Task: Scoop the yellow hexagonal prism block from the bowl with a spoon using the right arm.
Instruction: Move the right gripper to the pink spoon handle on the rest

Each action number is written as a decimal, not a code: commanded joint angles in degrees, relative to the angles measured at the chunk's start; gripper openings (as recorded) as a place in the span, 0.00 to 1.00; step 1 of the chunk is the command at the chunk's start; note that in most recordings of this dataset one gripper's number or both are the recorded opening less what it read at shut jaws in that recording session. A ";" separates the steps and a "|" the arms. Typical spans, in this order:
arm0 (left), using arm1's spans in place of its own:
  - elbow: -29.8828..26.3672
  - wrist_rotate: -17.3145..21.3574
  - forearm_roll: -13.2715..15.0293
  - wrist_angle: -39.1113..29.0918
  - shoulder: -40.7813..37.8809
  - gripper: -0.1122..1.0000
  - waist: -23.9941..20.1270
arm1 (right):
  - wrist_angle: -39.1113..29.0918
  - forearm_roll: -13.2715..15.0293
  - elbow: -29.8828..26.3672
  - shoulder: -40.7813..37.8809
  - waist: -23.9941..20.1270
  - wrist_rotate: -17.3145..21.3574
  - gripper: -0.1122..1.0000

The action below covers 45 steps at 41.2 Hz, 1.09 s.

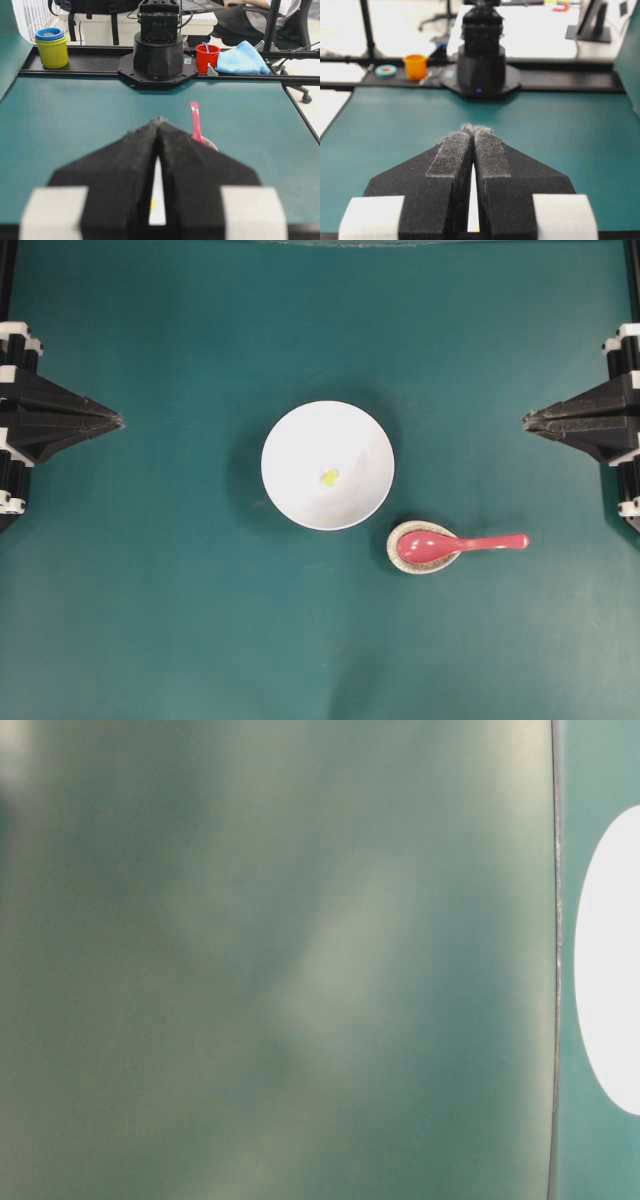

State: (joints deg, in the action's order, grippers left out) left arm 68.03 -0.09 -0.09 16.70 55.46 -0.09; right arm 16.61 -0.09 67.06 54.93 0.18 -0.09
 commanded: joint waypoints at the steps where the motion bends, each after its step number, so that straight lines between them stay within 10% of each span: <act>1: -1.93 0.35 -0.62 -2.29 -0.62 0.10 -1.67 | 0.09 0.26 -0.44 -0.09 0.35 -0.53 0.10; 14: -2.55 -0.09 -0.62 -5.01 -0.62 0.13 -2.55 | -1.67 0.18 -0.97 -0.26 0.35 -0.09 0.16; 30: -2.55 -0.44 -0.62 -5.19 -0.62 0.13 -2.55 | -1.67 0.09 -0.79 -1.41 0.35 0.09 0.68; 45: -2.55 -0.62 -0.62 -5.27 -0.26 0.13 -2.55 | -1.41 -0.53 0.70 -6.42 0.09 1.32 0.68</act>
State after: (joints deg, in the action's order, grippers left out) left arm 66.97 -0.62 -0.53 11.16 55.46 -2.55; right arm 14.59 -0.44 68.03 50.01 0.35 1.14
